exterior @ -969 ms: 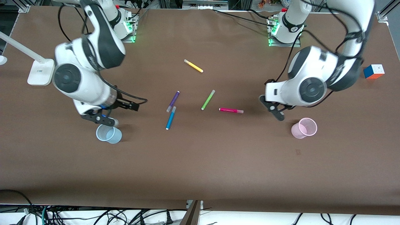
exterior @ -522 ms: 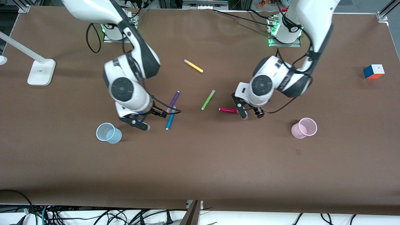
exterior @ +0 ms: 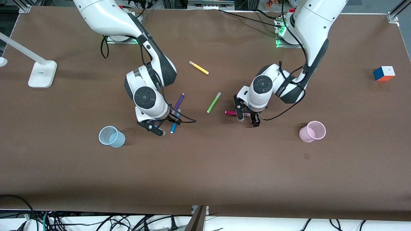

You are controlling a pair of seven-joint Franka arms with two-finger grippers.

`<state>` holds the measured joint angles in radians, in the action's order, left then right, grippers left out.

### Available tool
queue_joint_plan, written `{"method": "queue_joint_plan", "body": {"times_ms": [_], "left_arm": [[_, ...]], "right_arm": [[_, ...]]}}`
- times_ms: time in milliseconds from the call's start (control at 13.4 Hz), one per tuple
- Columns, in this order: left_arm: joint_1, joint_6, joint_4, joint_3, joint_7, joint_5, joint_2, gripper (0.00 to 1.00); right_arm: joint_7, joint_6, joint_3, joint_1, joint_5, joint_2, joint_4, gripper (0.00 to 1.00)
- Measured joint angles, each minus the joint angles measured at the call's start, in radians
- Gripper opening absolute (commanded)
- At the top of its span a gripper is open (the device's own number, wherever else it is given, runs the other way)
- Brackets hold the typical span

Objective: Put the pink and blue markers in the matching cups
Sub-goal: 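Reach the left gripper to the pink marker while the right gripper reaches the blue marker, then close the left gripper on the pink marker while the right gripper grasps the blue marker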

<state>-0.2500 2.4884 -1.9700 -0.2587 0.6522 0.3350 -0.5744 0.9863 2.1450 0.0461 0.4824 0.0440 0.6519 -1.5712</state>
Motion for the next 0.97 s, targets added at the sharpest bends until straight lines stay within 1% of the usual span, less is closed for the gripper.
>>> {"method": "queue_joint_plan", "body": {"times_ms": [75, 149, 224, 373, 447, 596, 745, 820, 894, 969], "left_arm": [[0.001, 0.017, 0.0, 0.0, 0.001, 0.003, -0.007, 1.0], [0.001, 0.026, 0.0, 0.0, 0.003, 0.003, -0.011, 0.97], [0.001, 0.028, 0.0, 0.0, 0.004, 0.003, -0.013, 0.85], [-0.001, 0.028, -0.001, -0.003, 0.005, 0.003, -0.016, 0.7], [-0.002, 0.029, -0.001, -0.004, 0.006, 0.004, -0.018, 0.68], [-0.008, 0.031, -0.001, -0.006, 0.01, 0.004, -0.023, 0.55], [-0.02, 0.031, -0.001, -0.006, 0.01, 0.004, -0.025, 0.25], [-0.024, 0.032, -0.001, -0.007, 0.01, 0.004, -0.023, 0.06], [-0.024, 0.031, 0.0, -0.008, 0.01, 0.004, -0.021, 0.0], [-0.025, 0.031, 0.0, -0.009, 0.01, 0.004, -0.02, 0.0]], "right_arm": [[-0.002, 0.023, -0.001, 0.0, -0.003, 0.015, 0.0, 0.98], [-0.01, 0.042, -0.002, 0.0, -0.014, 0.033, -0.001, 0.94], [-0.024, 0.058, -0.002, 0.0, -0.031, 0.051, -0.001, 0.92], [-0.059, 0.091, -0.002, 0.001, -0.053, 0.086, -0.001, 0.92], [-0.069, 0.108, -0.002, 0.002, -0.055, 0.101, -0.001, 0.91], [-0.08, 0.142, -0.002, 0.006, -0.056, 0.123, -0.001, 0.9], [-0.084, 0.173, -0.001, 0.018, -0.056, 0.134, -0.001, 0.87], [-0.085, 0.182, -0.001, 0.025, -0.056, 0.137, -0.001, 0.87], [-0.085, 0.186, -0.001, 0.029, -0.056, 0.138, -0.001, 0.8], [-0.086, 0.187, -0.001, 0.032, -0.056, 0.138, -0.001, 0.66]]}}
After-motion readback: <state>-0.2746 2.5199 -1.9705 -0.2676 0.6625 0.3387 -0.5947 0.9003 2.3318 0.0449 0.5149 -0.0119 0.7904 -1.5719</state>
